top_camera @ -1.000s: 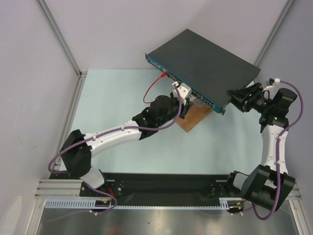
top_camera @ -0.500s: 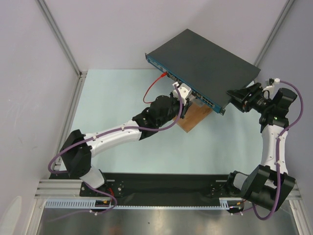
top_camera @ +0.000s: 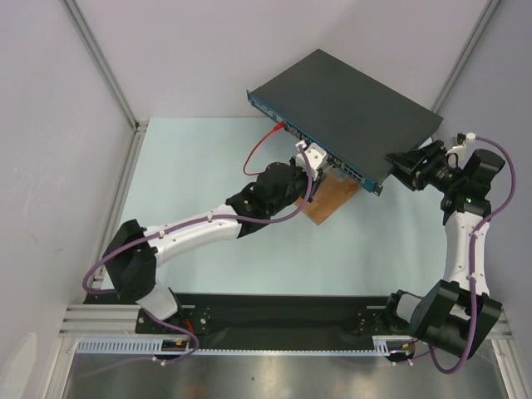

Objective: Insert the plug into the switch port

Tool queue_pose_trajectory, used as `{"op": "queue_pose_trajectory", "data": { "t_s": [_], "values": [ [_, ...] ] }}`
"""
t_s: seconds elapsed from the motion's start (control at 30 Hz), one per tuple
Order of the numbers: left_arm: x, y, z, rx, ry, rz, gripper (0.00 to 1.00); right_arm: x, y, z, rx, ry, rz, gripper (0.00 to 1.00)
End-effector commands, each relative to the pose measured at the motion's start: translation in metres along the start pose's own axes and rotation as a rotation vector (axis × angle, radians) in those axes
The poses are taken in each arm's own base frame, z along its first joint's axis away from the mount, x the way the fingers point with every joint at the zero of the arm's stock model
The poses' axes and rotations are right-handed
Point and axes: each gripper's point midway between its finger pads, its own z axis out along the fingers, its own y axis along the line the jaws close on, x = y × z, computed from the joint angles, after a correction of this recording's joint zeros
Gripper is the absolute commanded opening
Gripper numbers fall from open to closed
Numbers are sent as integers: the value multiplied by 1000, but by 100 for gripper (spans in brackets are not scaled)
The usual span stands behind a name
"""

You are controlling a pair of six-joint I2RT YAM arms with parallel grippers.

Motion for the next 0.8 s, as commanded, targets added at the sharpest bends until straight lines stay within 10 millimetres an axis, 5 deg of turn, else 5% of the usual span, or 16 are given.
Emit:
{"op": "queue_pose_trajectory", "data": {
  "t_s": [0.0, 0.77],
  "values": [
    [-19, 11, 6, -48, -38, 13, 0, 4, 15, 3, -45, 22, -196, 0],
    [-62, 2, 48, -14, -71, 19, 0, 13, 15, 6, -44, 47, -209, 0]
  ]
}}
